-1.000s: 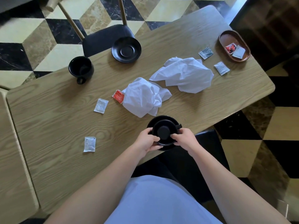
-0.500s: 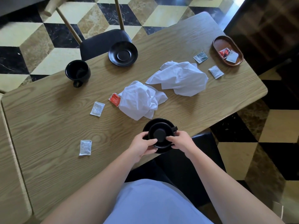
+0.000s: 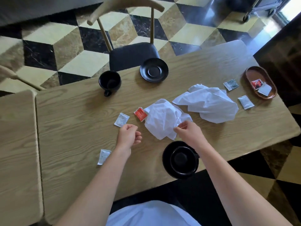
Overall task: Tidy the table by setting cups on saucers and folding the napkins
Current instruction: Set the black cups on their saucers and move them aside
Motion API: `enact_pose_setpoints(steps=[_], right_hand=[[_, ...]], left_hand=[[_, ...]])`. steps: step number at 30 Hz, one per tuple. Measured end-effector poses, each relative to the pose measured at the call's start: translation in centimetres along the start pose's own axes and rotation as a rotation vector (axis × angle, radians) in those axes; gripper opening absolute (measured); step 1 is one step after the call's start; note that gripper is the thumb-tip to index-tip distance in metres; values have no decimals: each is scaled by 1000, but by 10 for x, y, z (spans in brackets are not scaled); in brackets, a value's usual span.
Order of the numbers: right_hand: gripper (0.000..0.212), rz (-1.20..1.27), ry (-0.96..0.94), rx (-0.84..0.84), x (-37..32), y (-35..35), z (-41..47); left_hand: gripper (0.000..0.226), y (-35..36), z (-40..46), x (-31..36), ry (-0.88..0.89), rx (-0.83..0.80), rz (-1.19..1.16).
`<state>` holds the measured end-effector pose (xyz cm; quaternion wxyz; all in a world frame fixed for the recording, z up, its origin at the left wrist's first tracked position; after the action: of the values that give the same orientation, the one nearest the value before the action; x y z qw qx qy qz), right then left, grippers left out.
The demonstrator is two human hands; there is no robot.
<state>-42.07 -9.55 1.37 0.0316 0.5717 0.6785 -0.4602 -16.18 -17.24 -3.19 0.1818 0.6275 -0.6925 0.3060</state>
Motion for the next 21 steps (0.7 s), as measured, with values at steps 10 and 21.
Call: enact_pose_setpoints(steps=[10,21], right_hand=[[31,-92,-228,-117,-192,97,98],[50,321,51,-308,-264,189,198]], left_hand=[[17,-53,108,94,-222,151,-662],[29,-57,177,117,-320,115,-954]])
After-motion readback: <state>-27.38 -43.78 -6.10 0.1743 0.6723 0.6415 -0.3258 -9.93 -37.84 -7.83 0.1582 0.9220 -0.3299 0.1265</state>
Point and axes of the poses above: each hand's wrist, its own z-axis towards the middle knuckle, its own y-axis out of the palm, x = y × z, the point moved 7 cm from there along z, towards the middle knuckle, and after that the axes turned 5 degrees about x, right-handed, at the moved point
